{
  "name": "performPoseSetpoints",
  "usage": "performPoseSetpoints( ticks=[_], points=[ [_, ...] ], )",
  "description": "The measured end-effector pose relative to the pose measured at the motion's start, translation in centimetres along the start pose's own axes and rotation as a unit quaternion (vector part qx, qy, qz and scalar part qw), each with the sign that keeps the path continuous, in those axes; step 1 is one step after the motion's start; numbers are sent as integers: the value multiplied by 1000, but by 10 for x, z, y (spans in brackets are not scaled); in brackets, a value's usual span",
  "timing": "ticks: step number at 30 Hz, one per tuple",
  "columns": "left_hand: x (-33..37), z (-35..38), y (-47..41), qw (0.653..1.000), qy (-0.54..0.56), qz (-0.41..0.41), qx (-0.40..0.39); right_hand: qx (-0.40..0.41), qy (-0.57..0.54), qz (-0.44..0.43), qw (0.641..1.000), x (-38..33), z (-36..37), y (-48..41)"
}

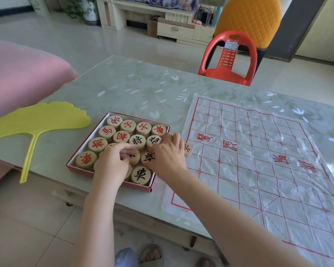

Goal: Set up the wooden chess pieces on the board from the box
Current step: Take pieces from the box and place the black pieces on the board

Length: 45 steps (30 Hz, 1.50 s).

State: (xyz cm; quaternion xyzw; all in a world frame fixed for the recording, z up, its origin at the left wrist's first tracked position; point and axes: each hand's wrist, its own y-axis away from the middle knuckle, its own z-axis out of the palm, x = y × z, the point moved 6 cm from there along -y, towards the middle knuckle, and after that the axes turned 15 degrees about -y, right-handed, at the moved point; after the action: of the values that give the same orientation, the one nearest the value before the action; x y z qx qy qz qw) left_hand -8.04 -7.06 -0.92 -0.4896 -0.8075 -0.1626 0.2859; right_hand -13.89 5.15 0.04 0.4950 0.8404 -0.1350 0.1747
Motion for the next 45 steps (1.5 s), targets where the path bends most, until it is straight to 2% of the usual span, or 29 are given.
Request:
performPoseSetpoints(
  ticks=[5,10,15,20,22,24,27,29,34,45],
  points=[
    [-3,-3,0,1000,0,-5,12,-58,-23,15,998,-1,5,-1],
    [-3,-2,-1,1000,1,-12,15,-118,19,23,993,-6,9,-6],
    [-3,-1,-2,1000,-9,-12,16,-100,-42,47,993,-3,11,-9],
    [0,-6,-2,999,-34,-10,37,-59,-138,1,989,1,10,-5],
    [2,-6,-1,998,-41,-9,36,-37,-244,16,969,11,6,-3],
    [3,-6,-1,999,-32,-4,28,9,-364,50,930,25,-8,-3],
    [9,-4,-1,1000,-21,0,14,84,-460,115,876,61,-37,-10],
    [18,-1,-1,1000,-8,13,13,123,-484,161,852,93,-55,-15],
    [44,9,-2,998,-5,56,10,175,-461,258,831,159,-79,-33],
    [48,22,-15,993,-76,89,29,126,-373,249,885,169,-64,-112]
  ],
)
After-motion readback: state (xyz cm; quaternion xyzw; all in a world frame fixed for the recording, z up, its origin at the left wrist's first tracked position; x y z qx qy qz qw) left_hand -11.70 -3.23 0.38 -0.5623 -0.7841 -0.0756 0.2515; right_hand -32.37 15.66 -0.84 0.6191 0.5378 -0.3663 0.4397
